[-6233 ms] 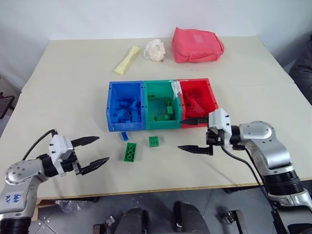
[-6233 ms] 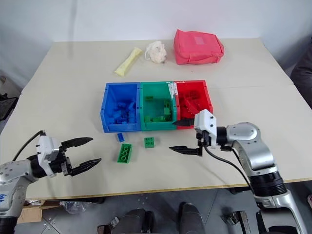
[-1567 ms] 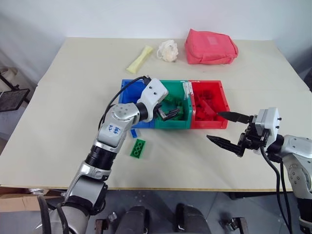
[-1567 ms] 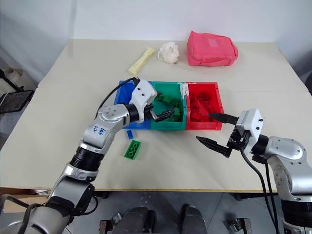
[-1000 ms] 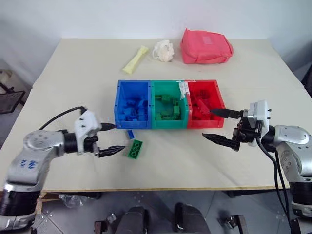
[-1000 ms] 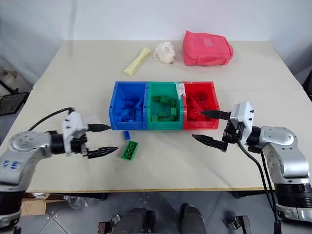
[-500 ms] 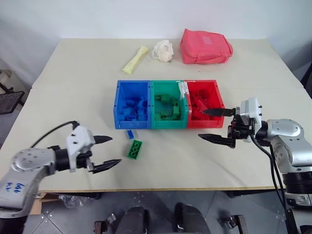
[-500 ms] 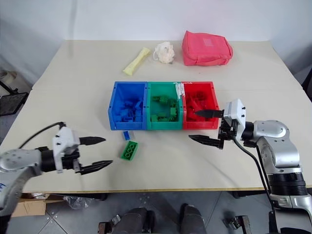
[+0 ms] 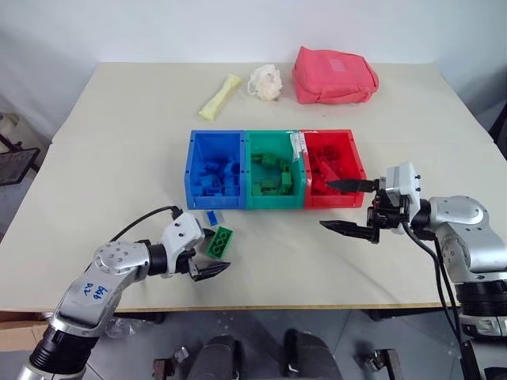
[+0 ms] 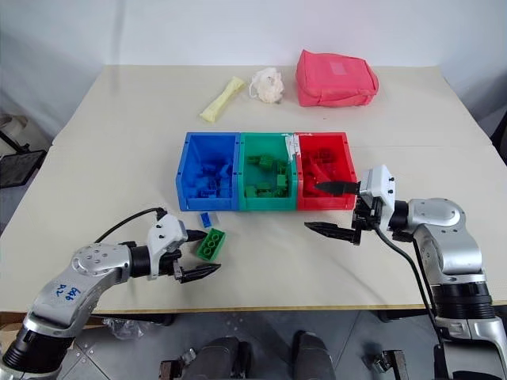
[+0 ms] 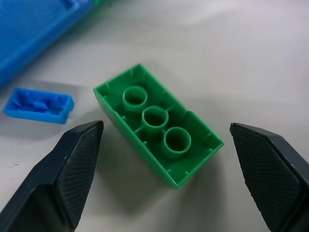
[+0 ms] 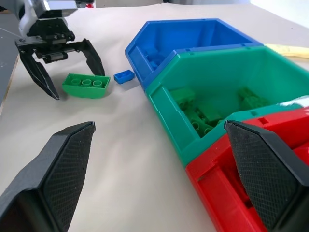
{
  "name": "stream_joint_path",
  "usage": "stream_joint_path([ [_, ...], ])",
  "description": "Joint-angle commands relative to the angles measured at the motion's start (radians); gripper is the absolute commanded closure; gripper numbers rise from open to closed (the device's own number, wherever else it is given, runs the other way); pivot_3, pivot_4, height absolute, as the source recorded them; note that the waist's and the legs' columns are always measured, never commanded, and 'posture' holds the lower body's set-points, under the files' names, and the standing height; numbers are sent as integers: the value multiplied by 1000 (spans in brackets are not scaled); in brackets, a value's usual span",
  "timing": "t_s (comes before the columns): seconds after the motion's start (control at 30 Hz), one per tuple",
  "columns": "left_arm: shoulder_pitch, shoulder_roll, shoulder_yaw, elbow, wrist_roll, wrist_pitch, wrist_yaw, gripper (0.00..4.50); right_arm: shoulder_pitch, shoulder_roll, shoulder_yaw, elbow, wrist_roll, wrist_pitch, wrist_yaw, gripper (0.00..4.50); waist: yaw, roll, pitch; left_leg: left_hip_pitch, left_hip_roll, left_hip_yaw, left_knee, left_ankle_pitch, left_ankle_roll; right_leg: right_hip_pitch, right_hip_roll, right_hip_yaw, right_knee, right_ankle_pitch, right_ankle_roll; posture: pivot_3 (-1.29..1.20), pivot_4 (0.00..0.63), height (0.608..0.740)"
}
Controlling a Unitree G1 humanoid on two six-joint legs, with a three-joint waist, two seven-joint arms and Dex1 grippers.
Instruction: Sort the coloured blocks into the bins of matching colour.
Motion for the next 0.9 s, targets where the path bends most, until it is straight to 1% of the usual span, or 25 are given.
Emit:
stream_joint_path([
  [0.03, -14, 11, -31, 19, 39, -16, -6, 914, 18, -7, -30, -45, 15, -8, -10, 0, 1, 0, 0, 0, 0, 0, 0, 0, 0, 0, 0, 0, 0, 0, 0, 0, 150, 740],
  [0.13, -21, 12, -37, 39, 61, -37, -5, 1847, 30, -10, -34, -54, 16, -7, -16, 0, 1, 0, 0, 0, 0, 0, 0, 0, 0, 0, 0, 0, 0, 0, 0, 0, 150, 740],
  [0.27, -35, -6, -15, 34, 34, -68, -21, 3036, 41, -13, -43, -62, 19, -6, -24, 0, 1, 0, 0, 1, 0, 0, 0, 0, 0, 0, 0, 0, 0, 0, 0, 0, 150, 740],
  [0.5, -126, -92, -3, -7, -3, -69, 1, 3028, 67, -17, -76, -81, 32, -5, -46, 0, 4, 0, 0, 0, 0, 0, 1, 0, 0, 0, 0, 0, 0, 0, 0, 0, 150, 740],
  [0.57, -199, -140, -6, 5, -5, -66, 27, 3028, 91, -21, -98, -103, 45, 0, -53, 0, 5, 0, 0, 0, 0, 0, 1, 0, 0, 0, 0, 0, 0, 0, 0, 0, 150, 740],
  [0.73, -346, -213, -11, 55, 4, -28, 75, 3028, 139, -23, -131, -149, 53, 5, -90, 0, 4, 0, 0, 0, -1, 0, 1, 0, 1, 0, 0, -2, 2, 0, 0, 0, 150, 740],
  [0.77, -374, -228, -16, 80, 13, -31, 85, 3028, 149, -22, -135, -159, 54, 6, -98, 0, 4, 0, 0, 0, -1, 0, 1, 0, 1, 0, 0, -3, 2, 0, 0, 0, 150, 740],
  [0.9, -552, -340, -67, 318, 95, -128, 145, 3028, 192, -18, -151, -205, 60, 11, -134, 0, 12, 0, 0, 0, -1, 1, 2, 1, 1, 0, 1, -7, 2, 0, 1, 0, 150, 740],
])
